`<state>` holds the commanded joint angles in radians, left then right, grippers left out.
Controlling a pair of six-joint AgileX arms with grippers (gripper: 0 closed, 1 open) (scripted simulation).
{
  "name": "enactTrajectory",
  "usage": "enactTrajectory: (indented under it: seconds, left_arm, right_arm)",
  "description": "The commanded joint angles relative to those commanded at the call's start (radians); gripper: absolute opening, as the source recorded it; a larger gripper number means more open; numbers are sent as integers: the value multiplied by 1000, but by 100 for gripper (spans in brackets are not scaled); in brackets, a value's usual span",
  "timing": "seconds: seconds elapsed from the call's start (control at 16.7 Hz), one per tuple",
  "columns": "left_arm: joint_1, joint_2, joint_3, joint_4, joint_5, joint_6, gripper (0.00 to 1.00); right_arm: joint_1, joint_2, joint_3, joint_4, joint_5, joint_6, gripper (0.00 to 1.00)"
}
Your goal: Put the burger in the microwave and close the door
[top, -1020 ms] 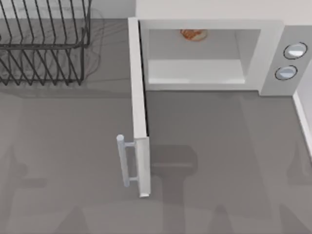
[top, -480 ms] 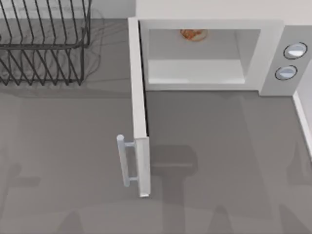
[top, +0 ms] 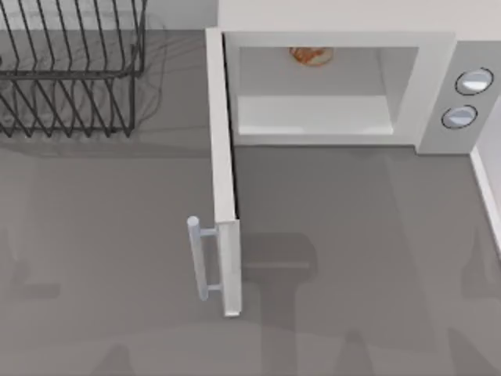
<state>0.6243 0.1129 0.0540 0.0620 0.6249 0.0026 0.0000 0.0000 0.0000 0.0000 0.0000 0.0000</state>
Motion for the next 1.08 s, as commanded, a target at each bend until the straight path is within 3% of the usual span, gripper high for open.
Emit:
enactTrajectory:
  seconds: [0.48, 0.84, 1.08]
  left_arm:
    - [-11, 223, 72, 142, -11, 4, 0]
    - [-15, 244, 79, 158, -17, 4, 0]
    - [-125, 344, 165, 79, -103, -52, 0]
  right_arm:
    - [0, 0, 0, 0, 0, 0, 100]
    - [0, 0, 0, 0, 0, 0, 100]
    - [0, 0, 0, 0, 0, 0, 100]
